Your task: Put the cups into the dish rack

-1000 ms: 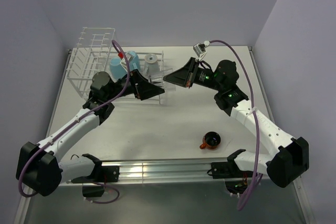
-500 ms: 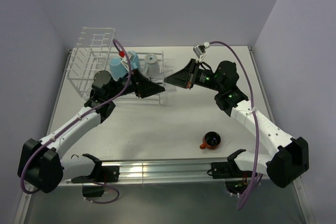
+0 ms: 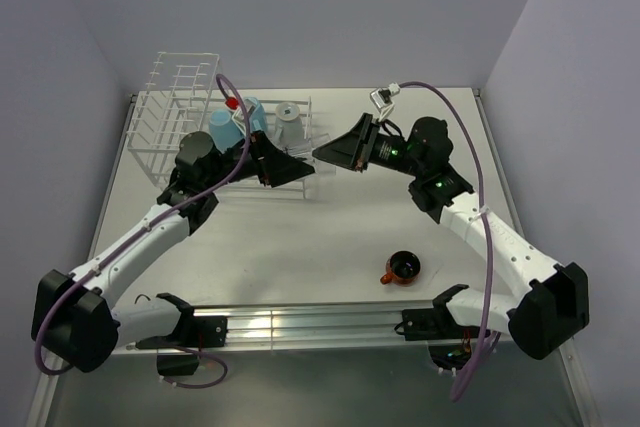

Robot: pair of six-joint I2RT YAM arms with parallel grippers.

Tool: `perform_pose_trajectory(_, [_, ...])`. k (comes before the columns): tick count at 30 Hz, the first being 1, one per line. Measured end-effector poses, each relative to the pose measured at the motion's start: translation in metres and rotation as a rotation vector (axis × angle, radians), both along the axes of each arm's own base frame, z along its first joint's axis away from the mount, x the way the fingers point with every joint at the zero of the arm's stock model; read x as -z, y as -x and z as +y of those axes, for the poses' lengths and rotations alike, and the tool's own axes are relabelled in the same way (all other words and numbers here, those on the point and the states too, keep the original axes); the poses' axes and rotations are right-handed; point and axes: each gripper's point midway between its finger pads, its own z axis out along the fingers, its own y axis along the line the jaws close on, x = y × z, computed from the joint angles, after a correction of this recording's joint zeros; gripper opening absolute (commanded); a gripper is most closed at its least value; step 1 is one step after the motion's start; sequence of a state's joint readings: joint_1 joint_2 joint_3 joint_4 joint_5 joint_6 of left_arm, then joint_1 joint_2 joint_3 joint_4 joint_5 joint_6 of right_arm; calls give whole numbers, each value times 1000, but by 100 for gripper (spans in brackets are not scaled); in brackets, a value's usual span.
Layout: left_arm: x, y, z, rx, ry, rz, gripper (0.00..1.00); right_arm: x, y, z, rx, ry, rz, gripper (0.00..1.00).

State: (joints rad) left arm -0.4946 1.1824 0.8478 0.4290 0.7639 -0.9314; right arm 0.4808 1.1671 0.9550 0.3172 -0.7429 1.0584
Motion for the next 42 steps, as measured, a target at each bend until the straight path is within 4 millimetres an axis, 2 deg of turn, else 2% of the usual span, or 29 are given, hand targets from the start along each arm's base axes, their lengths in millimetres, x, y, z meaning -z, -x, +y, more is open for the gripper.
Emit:
perform_pose_trajectory(4, [-5,-6,4,-60,-49,-10,0,1,-6,-14,52,23,-5,54])
perform_pose_trajectory(10, [-23,-25,17,-207,-127,-41,0,4,-21,-52,199,67,-13,56])
perform_pose_trajectory(14, [-29,-55,35,-385,-264,-21,0,24,-32,-74,328,160,19,56])
perform_pose_trajectory(18, [-26,-97,53,-589,-444,1,0,47,-37,-86,401,252,59,56])
perform_pose_trajectory(21, [1,-121,66,-710,-629,43,0,62,-39,-92,429,306,85,56])
perform_pose_trajectory(23, [31,-130,78,-770,-771,86,0,67,-39,-95,438,327,92,56])
perform_pose_trajectory(27, [93,-135,102,-823,-1024,182,0,73,-39,-97,445,353,101,56])
perform_pose_trajectory(30, [126,-137,115,-838,-1161,232,0,75,-39,-98,444,361,101,56])
perform_pose_trajectory(33, [143,-143,122,-849,-1231,265,0,77,-38,-98,442,368,100,56])
perform_pose_trajectory(37, [153,-155,130,-871,-1261,290,0,79,-37,-98,439,379,103,56])
perform_pose_trajectory(42, [166,-167,154,-907,-1288,343,0,83,-36,-99,435,392,110,56])
